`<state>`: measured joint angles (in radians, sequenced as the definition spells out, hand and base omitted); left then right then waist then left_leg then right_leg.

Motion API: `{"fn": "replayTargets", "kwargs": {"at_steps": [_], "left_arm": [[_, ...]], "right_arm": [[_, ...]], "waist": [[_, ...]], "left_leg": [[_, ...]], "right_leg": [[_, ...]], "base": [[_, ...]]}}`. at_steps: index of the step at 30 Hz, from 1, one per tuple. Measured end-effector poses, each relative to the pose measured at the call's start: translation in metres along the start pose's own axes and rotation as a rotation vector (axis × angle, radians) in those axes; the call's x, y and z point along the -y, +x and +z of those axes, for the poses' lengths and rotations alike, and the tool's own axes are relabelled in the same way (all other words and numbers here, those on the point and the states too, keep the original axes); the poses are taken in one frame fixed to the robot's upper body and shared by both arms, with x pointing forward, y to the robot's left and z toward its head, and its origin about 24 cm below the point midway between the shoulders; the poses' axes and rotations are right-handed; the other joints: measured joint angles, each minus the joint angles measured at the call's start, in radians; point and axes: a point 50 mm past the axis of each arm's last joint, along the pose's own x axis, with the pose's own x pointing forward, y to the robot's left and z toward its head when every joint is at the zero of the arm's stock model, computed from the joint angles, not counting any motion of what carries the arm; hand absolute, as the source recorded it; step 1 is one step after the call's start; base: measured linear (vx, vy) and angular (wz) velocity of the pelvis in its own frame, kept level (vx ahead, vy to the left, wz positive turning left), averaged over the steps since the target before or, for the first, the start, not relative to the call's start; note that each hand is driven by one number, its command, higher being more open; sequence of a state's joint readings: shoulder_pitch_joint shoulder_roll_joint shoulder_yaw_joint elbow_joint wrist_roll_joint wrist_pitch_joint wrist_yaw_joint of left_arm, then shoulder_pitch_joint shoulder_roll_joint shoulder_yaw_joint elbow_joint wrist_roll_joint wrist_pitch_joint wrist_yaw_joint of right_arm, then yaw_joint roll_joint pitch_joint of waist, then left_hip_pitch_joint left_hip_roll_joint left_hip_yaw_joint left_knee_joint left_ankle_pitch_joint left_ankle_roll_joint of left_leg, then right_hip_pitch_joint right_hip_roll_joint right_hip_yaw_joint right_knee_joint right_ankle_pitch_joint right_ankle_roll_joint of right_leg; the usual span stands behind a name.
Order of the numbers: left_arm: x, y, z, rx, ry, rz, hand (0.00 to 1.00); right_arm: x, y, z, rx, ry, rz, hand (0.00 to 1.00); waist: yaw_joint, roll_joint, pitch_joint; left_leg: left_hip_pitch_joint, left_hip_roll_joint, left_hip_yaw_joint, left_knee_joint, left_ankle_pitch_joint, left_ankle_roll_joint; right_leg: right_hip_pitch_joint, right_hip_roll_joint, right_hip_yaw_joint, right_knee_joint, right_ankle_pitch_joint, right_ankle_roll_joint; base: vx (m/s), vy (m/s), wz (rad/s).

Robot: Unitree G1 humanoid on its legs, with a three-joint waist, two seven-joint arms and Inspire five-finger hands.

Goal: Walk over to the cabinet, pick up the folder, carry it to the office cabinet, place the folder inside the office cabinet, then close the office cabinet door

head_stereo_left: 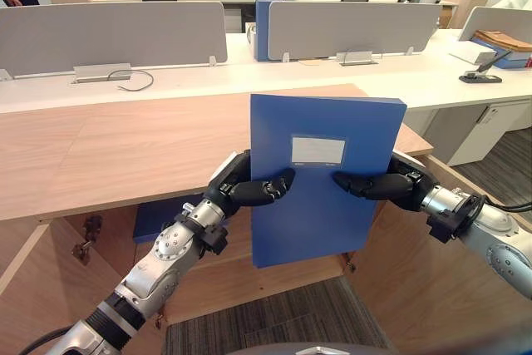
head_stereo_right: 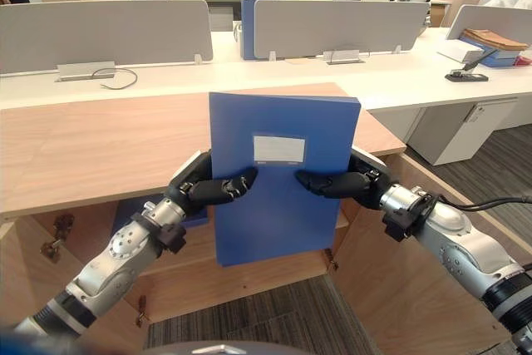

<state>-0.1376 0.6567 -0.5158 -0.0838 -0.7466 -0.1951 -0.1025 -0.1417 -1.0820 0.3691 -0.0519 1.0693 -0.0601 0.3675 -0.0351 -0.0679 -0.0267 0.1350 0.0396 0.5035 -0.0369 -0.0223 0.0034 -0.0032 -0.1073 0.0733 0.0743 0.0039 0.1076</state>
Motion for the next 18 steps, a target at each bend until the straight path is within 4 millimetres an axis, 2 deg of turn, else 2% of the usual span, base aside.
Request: {"fn": "replayTargets", "kwargs": {"at_steps": [3, 8, 13, 18], "left_arm": [[0.004, -0.001, -0.002, -0.005, -0.025, -0.057, 1.00], [0.007, -0.006, -0.011, -0.010, -0.211, -0.090, 1.00], [0.027, -0.027, -0.041, -0.081, -0.434, -0.155, 1.00], [0.054, -0.048, -0.074, -0.233, -0.553, -0.272, 1.00]], "right_arm": [[0.001, 0.004, 0.009, 0.064, 0.000, -0.008, 0.00], [-0.002, 0.012, 0.033, 0.144, -0.106, 0.021, 0.00], [-0.010, 0.014, 0.048, 0.158, -0.245, 0.092, 0.00], [-0.027, 0.017, 0.072, 0.220, -0.443, 0.191, 0.00]], "waist": [[0.001, 0.000, 0.000], [-0.002, -0.001, 0.000], [-0.009, -0.003, 0.001], [-0.020, -0.005, 0.002]], "left_leg": [[-0.007, 0.000, -0.007, 0.006, -0.001, -0.001], [-0.016, 0.001, -0.006, 0.009, -0.001, -0.001], [-0.017, 0.000, -0.004, 0.006, -0.002, -0.002], [-0.014, -0.001, 0.002, 0.001, -0.005, -0.007]], "right_leg": [[-0.001, -0.002, -0.006, 0.000, 0.000, 0.000], [-0.012, 0.000, -0.005, 0.000, 0.003, 0.000], [-0.013, -0.001, -0.003, -0.001, 0.004, 0.000], [-0.016, 0.001, 0.005, -0.001, 0.004, 0.000]], "base": [[0.01, -0.010, 0.06], [0.00, 0.000, 0.00], [0.00, 0.000, 0.00], [0.01, -0.003, -0.03]]}}
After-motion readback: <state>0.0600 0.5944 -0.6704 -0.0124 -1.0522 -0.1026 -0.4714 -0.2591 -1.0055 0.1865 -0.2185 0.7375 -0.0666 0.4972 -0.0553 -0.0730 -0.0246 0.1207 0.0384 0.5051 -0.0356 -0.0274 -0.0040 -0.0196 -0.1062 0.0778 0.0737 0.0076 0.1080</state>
